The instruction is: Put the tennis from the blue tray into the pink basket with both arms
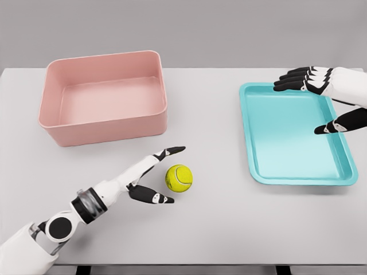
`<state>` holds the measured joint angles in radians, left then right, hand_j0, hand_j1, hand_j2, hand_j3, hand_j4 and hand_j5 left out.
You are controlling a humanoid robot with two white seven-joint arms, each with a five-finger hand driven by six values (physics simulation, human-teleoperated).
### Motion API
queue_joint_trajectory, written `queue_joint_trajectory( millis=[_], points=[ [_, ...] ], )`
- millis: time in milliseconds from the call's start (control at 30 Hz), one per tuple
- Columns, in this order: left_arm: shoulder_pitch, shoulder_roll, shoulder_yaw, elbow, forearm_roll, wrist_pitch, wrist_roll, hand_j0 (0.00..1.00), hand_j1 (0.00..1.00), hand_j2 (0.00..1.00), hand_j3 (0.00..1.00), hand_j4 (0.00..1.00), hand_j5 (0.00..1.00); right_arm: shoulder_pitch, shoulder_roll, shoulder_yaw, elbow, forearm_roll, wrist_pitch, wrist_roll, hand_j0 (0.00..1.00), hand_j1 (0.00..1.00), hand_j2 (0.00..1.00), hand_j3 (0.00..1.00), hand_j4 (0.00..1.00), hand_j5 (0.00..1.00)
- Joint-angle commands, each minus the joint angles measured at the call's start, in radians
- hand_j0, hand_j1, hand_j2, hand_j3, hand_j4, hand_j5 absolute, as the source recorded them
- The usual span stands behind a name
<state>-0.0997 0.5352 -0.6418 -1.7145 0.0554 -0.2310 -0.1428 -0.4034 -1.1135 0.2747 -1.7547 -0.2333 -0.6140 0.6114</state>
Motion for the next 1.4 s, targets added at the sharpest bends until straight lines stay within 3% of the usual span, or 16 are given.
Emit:
queue_joint_trajectory(
  millis=[0,800,867,1000,1200,1367],
  points=[
    [0.0,-0.006,-0.001,0.003,0.003,-0.008,0.0,1.0,1.0,1.0,1.0,1.0,1.0,0.0,-0.002,0.0,0.0,-0.008,0.003,-0.001,1.0,1.0,1.0,1.0,1.0,1.0],
    [-0.031,-0.07,-0.045,0.084,0.011,0.021,0.0,1.0,1.0,1.0,1.0,1.0,1.0,-0.002,-0.012,-0.003,0.0,-0.008,0.003,-0.001,1.0,1.0,1.0,1.0,1.0,1.0],
    [-0.031,-0.073,-0.045,0.085,0.011,0.021,0.0,0.96,0.96,0.96,0.96,0.96,0.96,-0.002,-0.012,-0.003,0.0,-0.008,0.003,-0.001,1.0,1.0,1.0,1.0,1.0,1.0],
    [-0.031,-0.073,-0.045,0.084,0.015,0.021,0.0,0.78,0.78,0.78,0.78,0.78,0.78,-0.003,-0.012,-0.003,-0.002,-0.008,0.003,-0.001,1.0,1.0,1.0,1.0,1.0,1.0],
    [-0.031,-0.073,-0.045,0.084,0.018,0.019,0.0,0.59,0.59,0.59,0.59,0.59,0.59,-0.006,-0.012,-0.005,-0.002,-0.008,0.003,-0.001,1.0,1.0,1.0,1.0,1.0,1.0],
    [-0.029,-0.072,-0.045,0.078,0.018,0.016,0.0,0.52,0.52,0.52,0.52,0.52,0.52,-0.006,-0.012,-0.005,0.0,-0.008,0.003,-0.001,1.0,1.0,1.0,1.0,1.0,1.0]
  ],
)
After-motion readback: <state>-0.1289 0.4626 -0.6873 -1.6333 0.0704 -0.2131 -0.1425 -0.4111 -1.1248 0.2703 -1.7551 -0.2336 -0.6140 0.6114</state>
